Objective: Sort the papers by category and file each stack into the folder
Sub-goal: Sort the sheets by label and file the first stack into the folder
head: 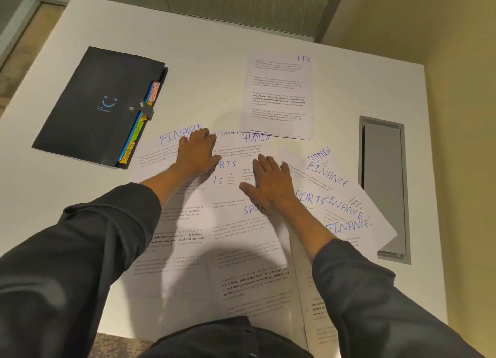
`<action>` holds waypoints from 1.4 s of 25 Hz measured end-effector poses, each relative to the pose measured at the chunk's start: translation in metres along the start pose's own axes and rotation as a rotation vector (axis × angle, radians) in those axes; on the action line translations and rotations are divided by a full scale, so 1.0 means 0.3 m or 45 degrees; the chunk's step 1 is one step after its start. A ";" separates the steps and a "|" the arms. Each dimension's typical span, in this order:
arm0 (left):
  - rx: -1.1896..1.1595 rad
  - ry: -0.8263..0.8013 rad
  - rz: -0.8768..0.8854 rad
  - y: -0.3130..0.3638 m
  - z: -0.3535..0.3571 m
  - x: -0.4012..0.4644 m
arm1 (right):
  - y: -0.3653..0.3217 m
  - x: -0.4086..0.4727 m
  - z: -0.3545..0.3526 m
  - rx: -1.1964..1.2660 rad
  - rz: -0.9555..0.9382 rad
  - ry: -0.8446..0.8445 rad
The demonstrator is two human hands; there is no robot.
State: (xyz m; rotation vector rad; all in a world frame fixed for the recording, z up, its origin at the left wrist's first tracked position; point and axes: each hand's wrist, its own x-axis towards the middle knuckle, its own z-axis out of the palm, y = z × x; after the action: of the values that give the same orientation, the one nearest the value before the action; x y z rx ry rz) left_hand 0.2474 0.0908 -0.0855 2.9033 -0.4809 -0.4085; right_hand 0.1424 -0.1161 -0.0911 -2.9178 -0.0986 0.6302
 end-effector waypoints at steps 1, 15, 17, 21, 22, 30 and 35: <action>0.019 -0.008 0.001 0.003 -0.002 0.000 | 0.002 0.005 0.002 -0.023 0.010 -0.063; -0.004 -0.095 -0.014 -0.031 -0.003 -0.003 | 0.019 -0.093 0.028 -0.035 0.050 0.279; -0.012 -0.129 -0.013 -0.034 -0.011 -0.005 | 0.020 -0.093 0.017 -0.014 0.059 0.254; -0.129 0.010 -0.122 -0.040 0.000 -0.073 | 0.011 -0.108 0.028 0.001 0.067 0.186; -0.158 0.078 -0.184 -0.034 0.013 -0.111 | 0.005 -0.128 0.037 0.008 0.073 0.175; -0.300 -0.034 -0.581 0.000 0.127 -0.499 | 0.017 -0.517 0.127 0.177 0.409 0.203; -0.211 -0.142 -0.516 0.055 0.164 -0.660 | 0.035 -0.715 0.233 0.404 0.826 0.145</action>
State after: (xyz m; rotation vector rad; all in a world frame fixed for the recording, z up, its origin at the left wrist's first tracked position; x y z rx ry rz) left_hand 0.0480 0.1362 -0.0814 2.8141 0.1308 -0.6341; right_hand -0.0813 -0.1377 -0.0687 -2.6303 0.9012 0.4910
